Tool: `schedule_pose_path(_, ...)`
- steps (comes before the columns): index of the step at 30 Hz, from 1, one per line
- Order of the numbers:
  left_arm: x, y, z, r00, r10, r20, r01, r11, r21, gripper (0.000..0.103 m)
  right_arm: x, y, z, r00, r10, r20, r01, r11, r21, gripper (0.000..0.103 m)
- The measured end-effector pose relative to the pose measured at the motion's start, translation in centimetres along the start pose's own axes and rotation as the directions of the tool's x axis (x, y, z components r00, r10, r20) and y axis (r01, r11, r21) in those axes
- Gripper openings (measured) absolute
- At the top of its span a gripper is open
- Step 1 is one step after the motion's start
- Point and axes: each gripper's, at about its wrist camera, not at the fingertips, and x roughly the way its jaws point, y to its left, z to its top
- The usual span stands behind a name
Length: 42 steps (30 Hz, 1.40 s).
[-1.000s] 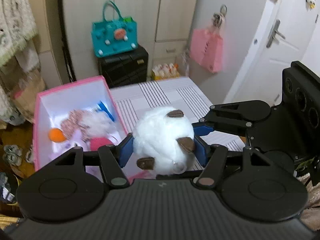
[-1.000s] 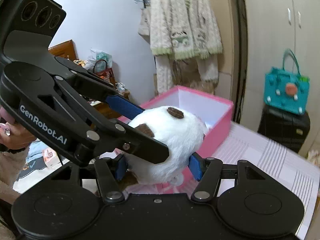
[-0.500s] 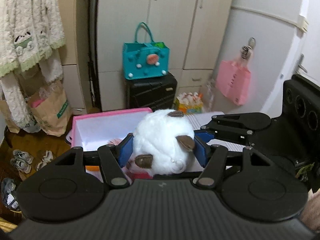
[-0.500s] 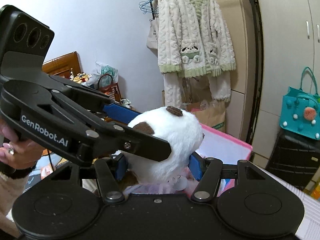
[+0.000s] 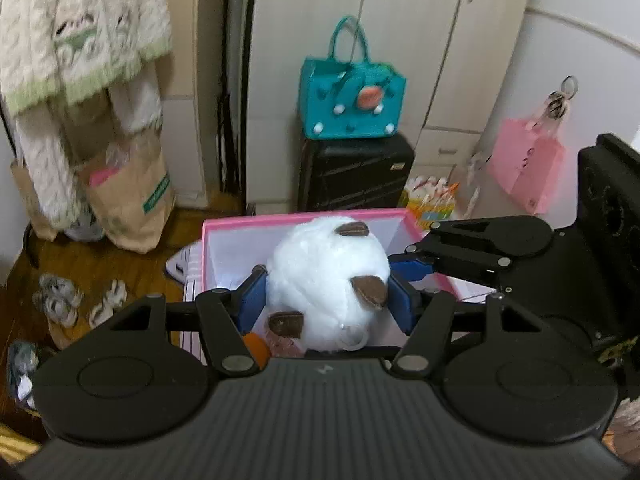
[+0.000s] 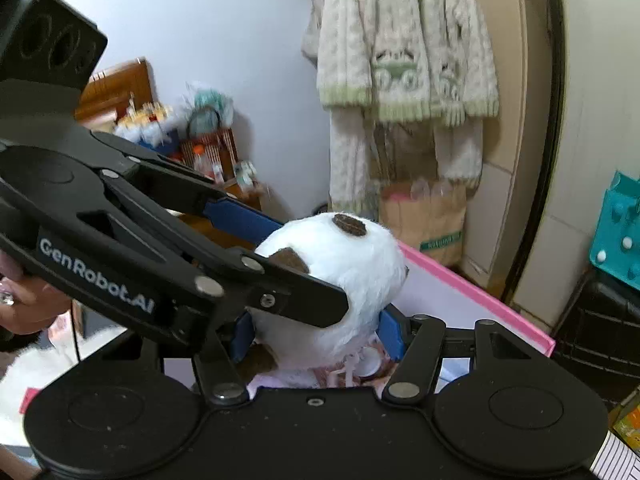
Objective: Organize soft objects
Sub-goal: 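Lift and carry the white-and-brown plush over the pink box with the left tool, then lower the plush into the box and open the left tool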
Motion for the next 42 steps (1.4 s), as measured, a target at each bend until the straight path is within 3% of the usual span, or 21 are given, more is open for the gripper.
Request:
schedule_pose_path(9, 3.6, 1.0, -1.0, 0.995, -0.003, -0.101, 0.001, 1.0, -0.015, 0.057, 3.7, -0.1, -0.6, 0.986, -0.071, -0.153, 0.062, 0.996, -0.062, 0.072)
schedule_pose_path(15, 5.6, 0.7, -1.8, 0.989, 0.028, -0.146, -0.027, 1.0, 0.014, 0.056, 2.8, 0.3, -1.8, 0.973, -0.15, -0.175, 0.138, 0.988, -0.074, 0.074)
schedule_pose_path(22, 5.9, -1.2, -1.8, 0.986, 0.143, -0.081, -0.132, 0.983, 0.124, 0.055, -0.3, 0.3, -3.2, 0.965, -0.211, -0.155, 0.206, 0.978, -0.044, 0.075)
schedule_pose_path(26, 6.1, -3.3, -2.3, 0.956, 0.292, 0.031, -0.289, 0.918, 0.273, 0.055, -1.7, 0.6, -3.5, 0.97, -0.209, -0.126, 0.207, 0.978, -0.031, 0.075)
schedule_pose_path(30, 6.1, -3.1, -2.4, 0.969, 0.24, -0.054, -0.22, 0.945, 0.241, 0.058, -2.1, 0.8, -3.7, 0.973, -0.197, -0.116, 0.198, 0.98, -0.004, 0.075)
schedule_pose_path(34, 4.3, -3.5, -2.9, 0.963, 0.267, -0.03, -0.253, 0.938, 0.236, 0.063, -2.2, 1.1, -4.0, 0.973, -0.201, -0.116, 0.204, 0.979, 0.016, 0.076)
schedule_pose_path(42, -2.3, -4.0, -4.5, 0.97, 0.238, 0.052, -0.244, 0.947, 0.207, 0.077, -4.1, 2.0, -4.9, 0.96, -0.262, -0.101, 0.268, 0.962, 0.055, 0.077)
